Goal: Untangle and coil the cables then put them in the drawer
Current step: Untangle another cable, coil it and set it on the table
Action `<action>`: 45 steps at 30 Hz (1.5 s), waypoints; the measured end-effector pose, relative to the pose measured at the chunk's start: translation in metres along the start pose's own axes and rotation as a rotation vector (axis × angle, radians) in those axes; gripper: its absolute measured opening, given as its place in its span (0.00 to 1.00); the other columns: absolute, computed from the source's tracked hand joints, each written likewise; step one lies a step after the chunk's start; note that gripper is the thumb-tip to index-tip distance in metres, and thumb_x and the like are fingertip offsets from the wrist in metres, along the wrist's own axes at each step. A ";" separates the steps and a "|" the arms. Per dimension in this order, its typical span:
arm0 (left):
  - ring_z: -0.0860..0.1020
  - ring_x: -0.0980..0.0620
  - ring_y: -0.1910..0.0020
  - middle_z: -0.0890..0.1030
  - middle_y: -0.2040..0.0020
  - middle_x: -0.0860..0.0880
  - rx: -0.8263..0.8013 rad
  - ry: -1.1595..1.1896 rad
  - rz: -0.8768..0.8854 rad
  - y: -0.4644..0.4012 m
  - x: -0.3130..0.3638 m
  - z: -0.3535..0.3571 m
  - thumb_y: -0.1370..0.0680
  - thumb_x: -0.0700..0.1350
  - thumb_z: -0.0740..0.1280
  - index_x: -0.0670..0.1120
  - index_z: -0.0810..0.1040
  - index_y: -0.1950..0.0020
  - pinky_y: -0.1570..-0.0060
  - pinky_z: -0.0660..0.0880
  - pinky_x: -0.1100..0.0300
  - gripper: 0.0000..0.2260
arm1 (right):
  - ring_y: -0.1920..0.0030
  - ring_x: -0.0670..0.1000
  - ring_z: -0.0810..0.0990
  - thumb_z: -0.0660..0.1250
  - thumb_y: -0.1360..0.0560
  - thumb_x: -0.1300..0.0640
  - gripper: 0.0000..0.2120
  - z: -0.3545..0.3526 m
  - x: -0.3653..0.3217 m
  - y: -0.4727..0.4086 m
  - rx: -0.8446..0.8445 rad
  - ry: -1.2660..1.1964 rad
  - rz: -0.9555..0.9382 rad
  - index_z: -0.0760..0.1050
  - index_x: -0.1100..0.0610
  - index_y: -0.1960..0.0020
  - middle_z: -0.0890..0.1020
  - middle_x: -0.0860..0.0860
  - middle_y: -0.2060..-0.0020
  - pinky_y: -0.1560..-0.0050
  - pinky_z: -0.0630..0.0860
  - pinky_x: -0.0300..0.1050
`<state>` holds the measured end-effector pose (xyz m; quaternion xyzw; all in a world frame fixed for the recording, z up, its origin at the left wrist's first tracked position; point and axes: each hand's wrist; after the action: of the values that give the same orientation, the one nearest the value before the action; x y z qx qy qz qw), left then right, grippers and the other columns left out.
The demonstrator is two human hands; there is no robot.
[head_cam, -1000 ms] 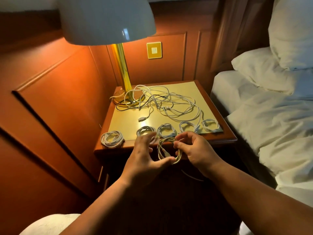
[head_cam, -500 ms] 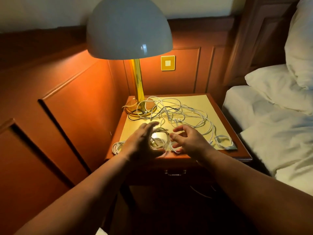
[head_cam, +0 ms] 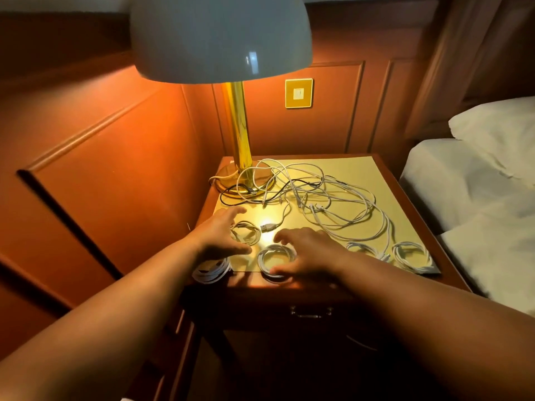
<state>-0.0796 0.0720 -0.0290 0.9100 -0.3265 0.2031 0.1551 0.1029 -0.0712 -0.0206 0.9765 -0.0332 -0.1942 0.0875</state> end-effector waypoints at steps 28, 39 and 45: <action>0.76 0.47 0.43 0.73 0.38 0.49 0.284 -0.591 0.240 0.046 0.005 0.056 0.29 0.73 0.55 0.54 0.62 0.25 0.40 0.66 0.45 0.37 | 0.29 0.54 0.65 0.57 0.20 0.41 0.19 0.018 0.031 0.032 0.024 0.484 -0.182 0.68 0.49 0.34 0.67 0.52 0.30 0.27 0.52 0.61; 0.72 0.49 0.38 0.69 0.36 0.50 0.179 -0.561 0.215 0.044 -0.003 0.047 0.29 0.72 0.56 0.57 0.59 0.24 0.35 0.61 0.49 0.37 | 0.27 0.53 0.65 0.59 0.21 0.40 0.17 0.016 0.037 0.032 0.028 0.467 -0.186 0.69 0.47 0.37 0.67 0.50 0.28 0.27 0.50 0.62; 0.71 0.49 0.38 0.69 0.36 0.51 0.132 -0.611 0.230 0.046 -0.006 0.042 0.31 0.73 0.55 0.58 0.57 0.24 0.34 0.60 0.48 0.38 | 0.28 0.52 0.64 0.58 0.21 0.39 0.18 0.016 0.034 0.033 0.050 0.435 -0.164 0.69 0.47 0.37 0.68 0.50 0.29 0.27 0.48 0.62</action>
<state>-0.1029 0.0242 -0.0611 0.8940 -0.4448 -0.0423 -0.0331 0.1267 -0.1098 -0.0417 0.9966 0.0612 0.0153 0.0522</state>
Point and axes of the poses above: each hand's wrist, its own y-axis away from the middle knuckle, its own z-axis out of the palm, x = y × z
